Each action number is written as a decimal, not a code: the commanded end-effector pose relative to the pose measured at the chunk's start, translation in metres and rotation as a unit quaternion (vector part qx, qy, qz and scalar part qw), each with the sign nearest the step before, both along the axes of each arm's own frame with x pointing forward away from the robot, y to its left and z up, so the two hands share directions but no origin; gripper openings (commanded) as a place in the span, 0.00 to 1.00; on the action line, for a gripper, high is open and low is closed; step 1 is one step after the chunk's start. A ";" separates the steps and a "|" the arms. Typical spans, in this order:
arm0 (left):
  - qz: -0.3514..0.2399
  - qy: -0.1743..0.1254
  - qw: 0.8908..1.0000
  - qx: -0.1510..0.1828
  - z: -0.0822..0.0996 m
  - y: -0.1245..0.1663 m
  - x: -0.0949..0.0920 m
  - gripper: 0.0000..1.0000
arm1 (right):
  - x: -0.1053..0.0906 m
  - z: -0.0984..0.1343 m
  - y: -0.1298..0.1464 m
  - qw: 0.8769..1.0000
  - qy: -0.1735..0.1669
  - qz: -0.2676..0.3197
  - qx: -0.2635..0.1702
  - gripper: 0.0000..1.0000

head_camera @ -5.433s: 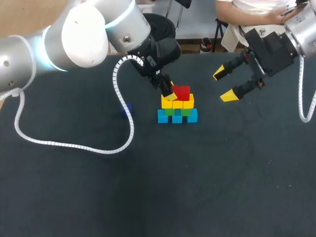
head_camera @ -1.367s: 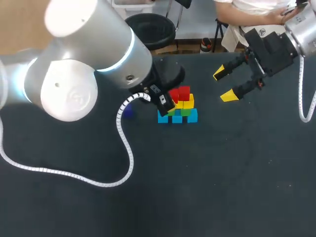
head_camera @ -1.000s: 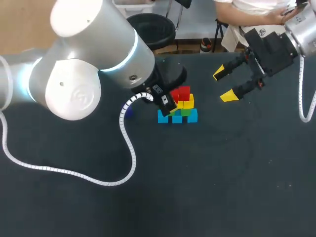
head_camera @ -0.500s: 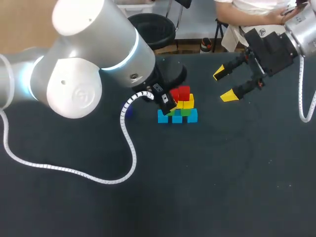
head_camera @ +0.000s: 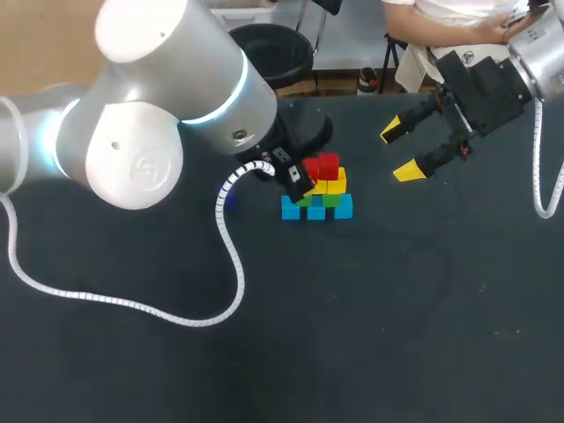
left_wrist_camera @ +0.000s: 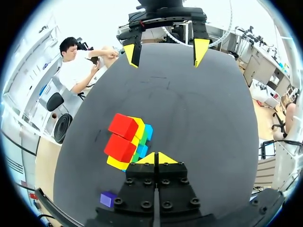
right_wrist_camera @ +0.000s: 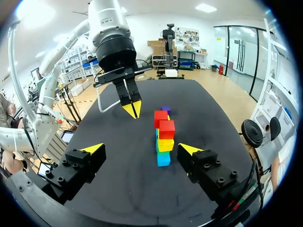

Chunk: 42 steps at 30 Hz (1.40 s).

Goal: Place the blue cubes, place green cubes on the blue cubes, place the yellow cubes on the green cubes, then place the red cubes on the yellow cubes, and place purple cube on the red cubes.

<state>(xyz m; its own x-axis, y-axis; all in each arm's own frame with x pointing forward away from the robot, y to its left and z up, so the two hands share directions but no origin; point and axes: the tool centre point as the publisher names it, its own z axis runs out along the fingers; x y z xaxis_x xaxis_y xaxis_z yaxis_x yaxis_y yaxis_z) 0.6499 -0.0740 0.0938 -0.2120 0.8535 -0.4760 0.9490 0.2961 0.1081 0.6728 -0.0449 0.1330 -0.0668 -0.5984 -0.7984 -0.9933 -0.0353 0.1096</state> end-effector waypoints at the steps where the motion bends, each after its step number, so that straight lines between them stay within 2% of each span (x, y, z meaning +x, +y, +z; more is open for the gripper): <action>1: 0.003 0.000 1.000 0.003 0.000 -0.001 0.002 0.00 | -0.001 0.000 0.000 1.000 -0.001 -0.001 0.000 1.00; 42: 0.017 0.001 1.000 0.007 -0.003 0.001 0.011 0.00 | -0.001 0.000 0.000 1.000 -0.001 -0.001 0.000 1.00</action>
